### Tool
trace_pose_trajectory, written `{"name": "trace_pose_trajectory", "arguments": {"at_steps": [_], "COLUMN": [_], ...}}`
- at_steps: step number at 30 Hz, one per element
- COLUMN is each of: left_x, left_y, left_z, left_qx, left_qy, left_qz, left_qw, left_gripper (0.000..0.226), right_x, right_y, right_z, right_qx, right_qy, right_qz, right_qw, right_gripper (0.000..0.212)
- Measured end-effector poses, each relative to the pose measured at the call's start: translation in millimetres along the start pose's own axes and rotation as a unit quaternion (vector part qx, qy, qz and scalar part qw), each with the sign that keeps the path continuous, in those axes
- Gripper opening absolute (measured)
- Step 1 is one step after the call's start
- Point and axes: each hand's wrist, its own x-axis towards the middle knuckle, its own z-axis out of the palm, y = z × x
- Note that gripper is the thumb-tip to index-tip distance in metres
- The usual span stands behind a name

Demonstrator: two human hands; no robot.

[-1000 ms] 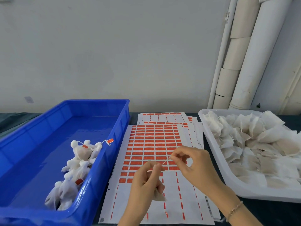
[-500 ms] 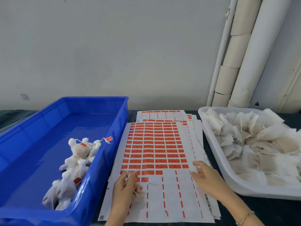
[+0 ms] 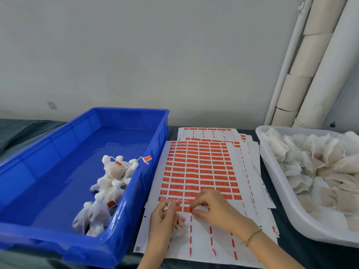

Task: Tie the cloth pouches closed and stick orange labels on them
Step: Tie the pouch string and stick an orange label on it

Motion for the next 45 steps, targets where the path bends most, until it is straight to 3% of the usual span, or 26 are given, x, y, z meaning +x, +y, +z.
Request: {"name": "trace_pose_trajectory", "arguments": {"at_steps": [8,15,24,32,41,45], "left_x": [1,0,1,0,0,0], "left_y": [-1,-4,-5,-4,-5,-5], "left_z": [-1,-1,-1,-1,-1,-1], "left_qx": [-0.038,-0.044,-0.048,-0.054,-0.055,-0.055], "left_qy": [0.0,0.0,0.004,0.003,0.002,0.001], "left_qz": [0.004,0.013,0.005,0.0,0.003,0.003], "left_qw": [0.999,0.999,0.999,0.999,0.998,0.998], "left_gripper": [0.026,0.028,0.028,0.028,0.024,0.026], "right_x": [12,15,16,8,-1,-11], "right_y": [2,-3,7,19,17,17], "right_z": [1,10,-5,-7,-4,3], "right_qx": [-0.046,-0.08,-0.081,-0.006,-0.021,-0.064], "right_qy": [-0.028,0.006,-0.067,-0.012,-0.002,0.019], "right_qz": [-0.025,-0.015,-0.049,-0.053,-0.038,-0.07], "right_qw": [0.998,0.997,0.993,0.998,0.999,0.995], "right_gripper": [0.031,0.03,0.029,0.009,0.01,0.014]}}
